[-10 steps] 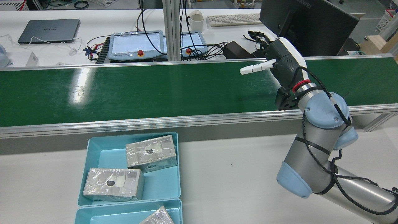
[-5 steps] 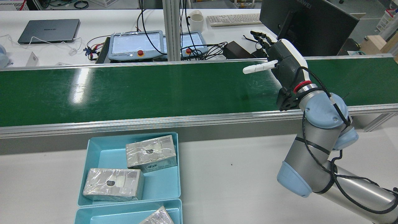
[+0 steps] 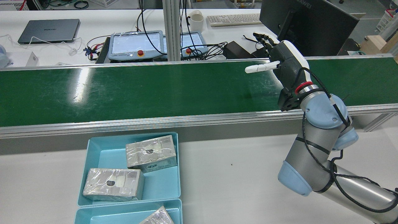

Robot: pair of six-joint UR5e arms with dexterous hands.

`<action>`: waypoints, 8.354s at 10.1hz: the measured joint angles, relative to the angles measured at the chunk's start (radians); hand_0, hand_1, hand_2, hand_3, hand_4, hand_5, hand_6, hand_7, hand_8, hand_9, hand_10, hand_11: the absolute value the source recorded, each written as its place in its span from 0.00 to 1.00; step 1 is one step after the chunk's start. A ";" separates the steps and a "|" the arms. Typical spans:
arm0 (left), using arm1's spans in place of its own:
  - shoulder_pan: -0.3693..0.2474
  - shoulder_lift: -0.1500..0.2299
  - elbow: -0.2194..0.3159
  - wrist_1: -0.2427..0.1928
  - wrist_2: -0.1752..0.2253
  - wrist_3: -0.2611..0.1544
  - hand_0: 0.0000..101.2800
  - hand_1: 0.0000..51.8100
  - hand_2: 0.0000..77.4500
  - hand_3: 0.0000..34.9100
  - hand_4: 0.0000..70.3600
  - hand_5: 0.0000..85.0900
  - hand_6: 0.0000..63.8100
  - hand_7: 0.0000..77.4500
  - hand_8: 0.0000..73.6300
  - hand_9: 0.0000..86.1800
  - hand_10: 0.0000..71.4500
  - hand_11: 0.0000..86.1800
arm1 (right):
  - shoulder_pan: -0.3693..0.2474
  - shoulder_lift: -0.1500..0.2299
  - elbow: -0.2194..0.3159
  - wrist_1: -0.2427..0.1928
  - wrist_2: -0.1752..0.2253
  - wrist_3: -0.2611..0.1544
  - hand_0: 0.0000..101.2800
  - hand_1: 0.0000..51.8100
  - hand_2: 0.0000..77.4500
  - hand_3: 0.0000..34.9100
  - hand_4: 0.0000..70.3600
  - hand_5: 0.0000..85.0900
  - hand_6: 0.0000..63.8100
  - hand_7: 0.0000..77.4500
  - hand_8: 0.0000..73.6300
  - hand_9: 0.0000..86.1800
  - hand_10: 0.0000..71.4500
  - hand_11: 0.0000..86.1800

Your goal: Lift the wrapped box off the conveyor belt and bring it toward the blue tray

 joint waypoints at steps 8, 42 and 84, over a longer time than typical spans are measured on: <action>0.000 0.000 0.000 0.000 0.000 0.000 0.00 0.00 0.01 0.00 0.00 0.01 0.00 0.01 0.01 0.00 0.01 0.01 | -0.002 0.000 -0.015 0.015 -0.002 0.003 0.46 0.24 0.11 0.02 0.01 0.26 0.02 0.02 0.03 0.02 0.00 0.02; 0.000 0.000 0.000 0.000 0.000 0.000 0.00 0.00 0.01 0.00 0.00 0.01 0.00 0.01 0.01 0.01 0.01 0.01 | 0.013 -0.006 -0.016 0.071 -0.010 0.005 0.45 0.22 0.08 0.04 0.04 0.25 0.06 0.01 0.03 0.02 0.00 0.02; 0.000 0.000 0.000 0.000 0.000 0.000 0.00 0.00 0.01 0.00 0.00 0.01 0.00 0.00 0.01 0.00 0.00 0.01 | 0.003 -0.001 -0.075 0.093 -0.011 0.003 0.46 0.20 0.06 0.12 0.04 0.25 0.06 0.01 0.01 0.02 0.00 0.02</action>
